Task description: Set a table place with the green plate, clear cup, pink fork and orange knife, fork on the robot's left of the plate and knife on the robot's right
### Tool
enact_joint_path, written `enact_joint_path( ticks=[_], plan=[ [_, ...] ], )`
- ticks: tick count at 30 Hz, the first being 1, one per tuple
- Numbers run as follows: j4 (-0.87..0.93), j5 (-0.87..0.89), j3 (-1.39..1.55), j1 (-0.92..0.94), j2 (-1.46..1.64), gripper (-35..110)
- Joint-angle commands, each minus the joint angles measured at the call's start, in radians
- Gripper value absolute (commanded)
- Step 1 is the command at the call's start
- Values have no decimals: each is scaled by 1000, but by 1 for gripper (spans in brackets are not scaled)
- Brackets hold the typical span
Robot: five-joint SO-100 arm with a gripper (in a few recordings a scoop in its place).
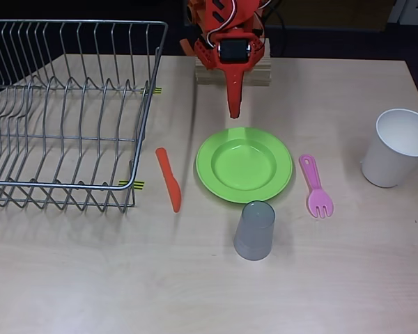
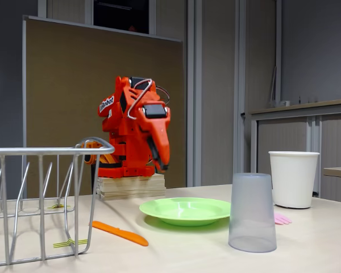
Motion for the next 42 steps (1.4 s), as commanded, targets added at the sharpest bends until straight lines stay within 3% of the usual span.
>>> enact_joint_path(
  ticks=[1,6,42],
  plan=[
    [66,3,-2,-40,3,0],
    [69,-64,-2,-52,3,0],
    [69,-64,-2,-52,3,0]
  ],
)
